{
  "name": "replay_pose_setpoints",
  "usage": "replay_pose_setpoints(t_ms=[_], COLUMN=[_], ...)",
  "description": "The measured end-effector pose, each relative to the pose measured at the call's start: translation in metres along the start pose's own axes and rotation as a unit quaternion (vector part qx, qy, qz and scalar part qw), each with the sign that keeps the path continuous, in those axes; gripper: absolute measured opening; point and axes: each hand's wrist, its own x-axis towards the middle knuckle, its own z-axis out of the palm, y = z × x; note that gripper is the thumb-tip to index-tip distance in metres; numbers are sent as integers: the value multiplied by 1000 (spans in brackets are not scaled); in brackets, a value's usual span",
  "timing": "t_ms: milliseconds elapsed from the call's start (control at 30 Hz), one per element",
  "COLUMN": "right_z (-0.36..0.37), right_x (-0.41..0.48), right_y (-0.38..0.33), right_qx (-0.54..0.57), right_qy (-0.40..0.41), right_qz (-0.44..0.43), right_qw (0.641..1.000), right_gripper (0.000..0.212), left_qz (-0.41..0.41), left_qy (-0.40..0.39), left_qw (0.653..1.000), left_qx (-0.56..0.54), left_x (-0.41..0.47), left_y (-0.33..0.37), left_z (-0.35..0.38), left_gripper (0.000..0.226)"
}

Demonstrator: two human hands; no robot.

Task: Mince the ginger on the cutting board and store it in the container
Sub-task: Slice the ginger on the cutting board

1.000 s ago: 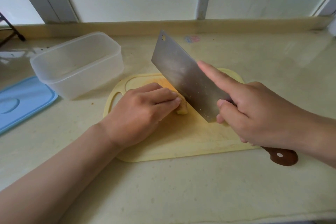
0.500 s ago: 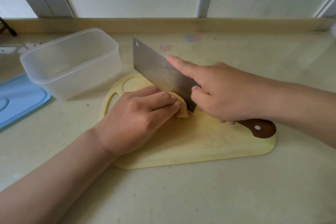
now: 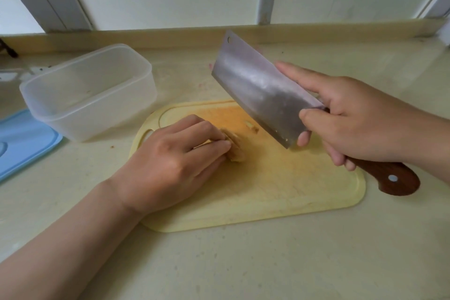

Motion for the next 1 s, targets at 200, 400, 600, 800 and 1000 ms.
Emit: replay_pose_setpoints(t_ms=[200,400,600,800,1000], right_z=[2,-1,4,20,39], right_x=[-1,-7,-14,-7,15], right_y=[0,11,7,-14,-41], right_qx=[-9,-16,-16,-51,-43], right_qy=[6,48,40,19,16], right_qz=[-16,20,46,39,19], right_qw=[1000,999,998,998,999], right_gripper=[81,80,79,78,79], left_qz=[-3,-12,-40,-30,-29], left_qy=[-3,-5,-32,-8,45], left_qw=[1000,1000,999,999,998], left_qx=[0,0,-18,-14,-20], left_x=[4,4,2,-3,-5], left_y=[0,-2,0,-1,-3], left_z=[2,3,0,-9,-16], left_gripper=[16,18,15,16,17])
